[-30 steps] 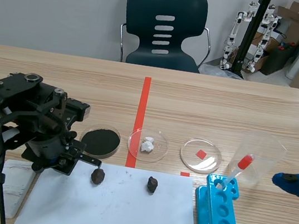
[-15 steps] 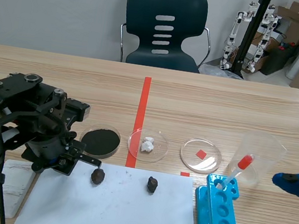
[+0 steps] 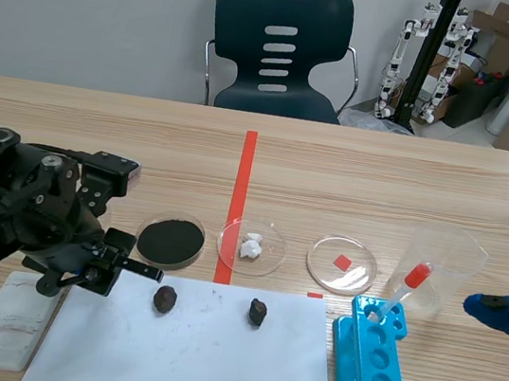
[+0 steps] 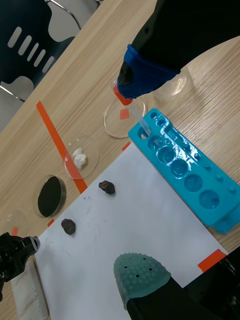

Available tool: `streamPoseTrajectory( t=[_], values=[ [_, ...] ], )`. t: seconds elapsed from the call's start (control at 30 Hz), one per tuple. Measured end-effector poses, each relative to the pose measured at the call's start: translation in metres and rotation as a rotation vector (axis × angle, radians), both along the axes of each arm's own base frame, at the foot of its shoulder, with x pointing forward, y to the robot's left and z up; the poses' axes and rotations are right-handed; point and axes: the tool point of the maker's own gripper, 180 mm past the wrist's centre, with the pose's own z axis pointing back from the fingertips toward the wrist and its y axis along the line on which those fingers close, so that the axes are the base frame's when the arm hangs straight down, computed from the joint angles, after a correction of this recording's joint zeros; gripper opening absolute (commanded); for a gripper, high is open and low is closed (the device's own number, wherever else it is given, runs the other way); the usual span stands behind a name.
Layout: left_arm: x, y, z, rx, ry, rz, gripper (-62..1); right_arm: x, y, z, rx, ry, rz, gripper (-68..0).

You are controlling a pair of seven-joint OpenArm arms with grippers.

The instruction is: Pick up the left mineral with the left hand

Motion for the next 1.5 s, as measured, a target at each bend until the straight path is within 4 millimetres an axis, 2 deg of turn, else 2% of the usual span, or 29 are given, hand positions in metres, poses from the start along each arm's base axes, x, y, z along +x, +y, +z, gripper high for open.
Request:
streamPoseTrajectory(
  t=[0.2, 0.47, 0.6, 0.9, 1.0, 1.13, 1.3, 1.5],
  values=[
    [0.001, 0.01, 0.023, -0.044, -0.157, 0.03, -46.6, 0.0, 0.0, 0.0, 0.0, 0.0, 0.0, -2.0],
    [-0.012, 0.019, 0.054, -0.105, -0.395, 0.046, -46.6, 0.0, 0.0, 0.0, 0.0, 0.0, 0.0, -2.0],
    [-0.025, 0.025, 0.069, -0.126, -0.477, 0.011, -46.6, 0.0, 0.0, 0.0, 0.0, 0.0, 0.0, -2.0],
    [-0.059, 0.011, 0.122, -0.238, -0.648, -0.172, -46.6, 0.0, 0.0, 0.0, 0.0, 0.0, 0.0, -2.0],
    [-0.07, 0.013, 0.136, -0.251, -0.69, -0.201, -46.6, 0.0, 0.0, 0.0, 0.0, 0.0, 0.0, -2.0],
    [-0.083, 0.022, 0.148, -0.27, -0.737, -0.206, -46.6, 0.0, 0.0, 0.0, 0.0, 0.0, 0.0, -2.0],
    [-0.101, 0.017, 0.158, -0.324, -0.777, -0.26, -46.6, 0.0, 0.0, 0.0, 0.0, 0.0, 0.0, -2.0],
    [-0.108, 0.023, 0.167, -0.323, -0.826, -0.257, -46.6, 0.0, 0.0, 0.0, 0.0, 0.0, 0.0, -2.0]
  ],
)
